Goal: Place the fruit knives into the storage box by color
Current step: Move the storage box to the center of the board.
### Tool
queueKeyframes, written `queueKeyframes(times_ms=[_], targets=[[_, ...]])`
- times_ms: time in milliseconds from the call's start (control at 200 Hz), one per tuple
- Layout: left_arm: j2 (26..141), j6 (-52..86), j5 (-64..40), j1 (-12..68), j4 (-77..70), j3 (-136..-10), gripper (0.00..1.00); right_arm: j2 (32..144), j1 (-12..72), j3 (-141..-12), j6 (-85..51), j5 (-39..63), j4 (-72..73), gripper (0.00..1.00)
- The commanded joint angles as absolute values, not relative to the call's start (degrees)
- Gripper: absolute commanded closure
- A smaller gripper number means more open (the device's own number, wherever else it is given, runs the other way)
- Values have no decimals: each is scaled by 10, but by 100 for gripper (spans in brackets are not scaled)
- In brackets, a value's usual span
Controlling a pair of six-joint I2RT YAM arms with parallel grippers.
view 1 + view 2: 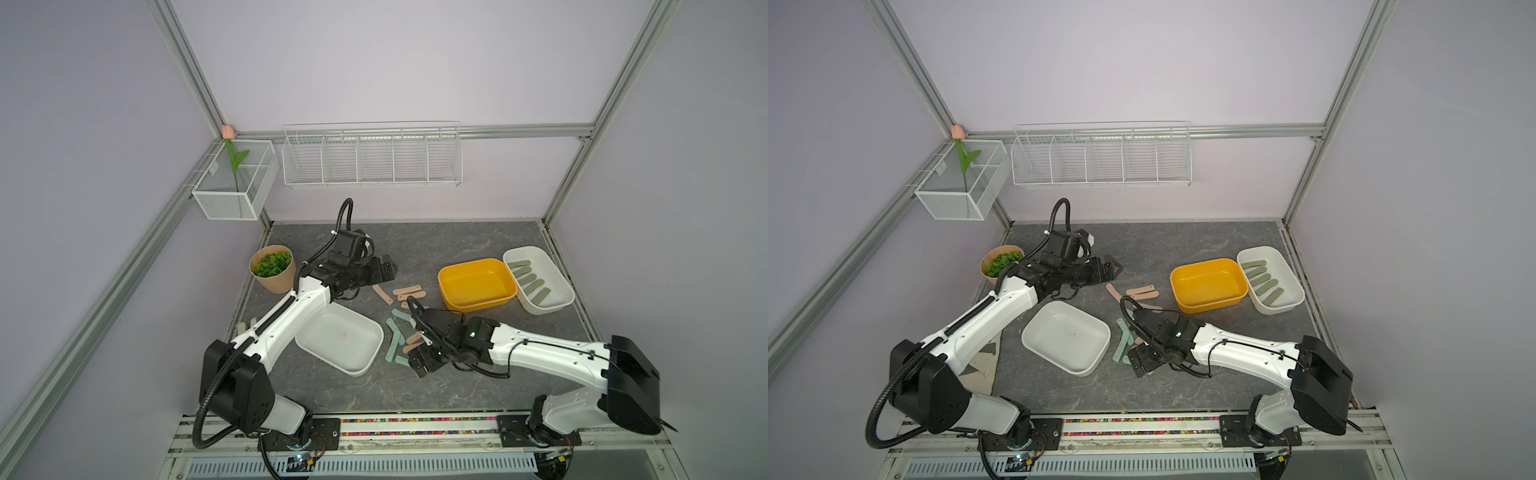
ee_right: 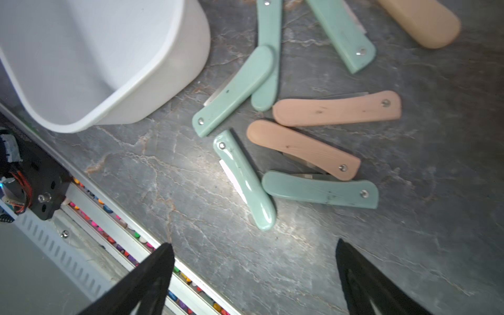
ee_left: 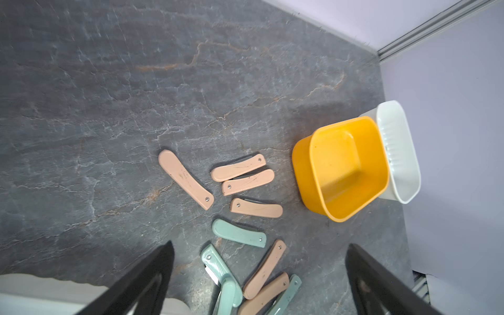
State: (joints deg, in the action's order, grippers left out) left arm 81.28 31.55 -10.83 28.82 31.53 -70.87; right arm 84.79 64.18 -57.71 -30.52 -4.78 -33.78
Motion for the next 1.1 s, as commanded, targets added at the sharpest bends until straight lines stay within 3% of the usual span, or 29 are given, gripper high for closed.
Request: queueKeyframes(times_ms=[0,310,720,905,1095], targets=[[791,324,-90,256,318,-694,1,895,671,-619,-331,-52,-330,8],[761,312,-192,101,330,-697,1,1028,682,-726,-378,59,-237,7],[717,290,-228,61,342,-675,1,1150,612,-861,-404,133,-205,8],[703,302,-244,60,330,-664,1,1131,591,-883,-356,109,-250,8],[682,337,-301,60,278,-619,1,1041,597,-810,-317,53,-312,7]])
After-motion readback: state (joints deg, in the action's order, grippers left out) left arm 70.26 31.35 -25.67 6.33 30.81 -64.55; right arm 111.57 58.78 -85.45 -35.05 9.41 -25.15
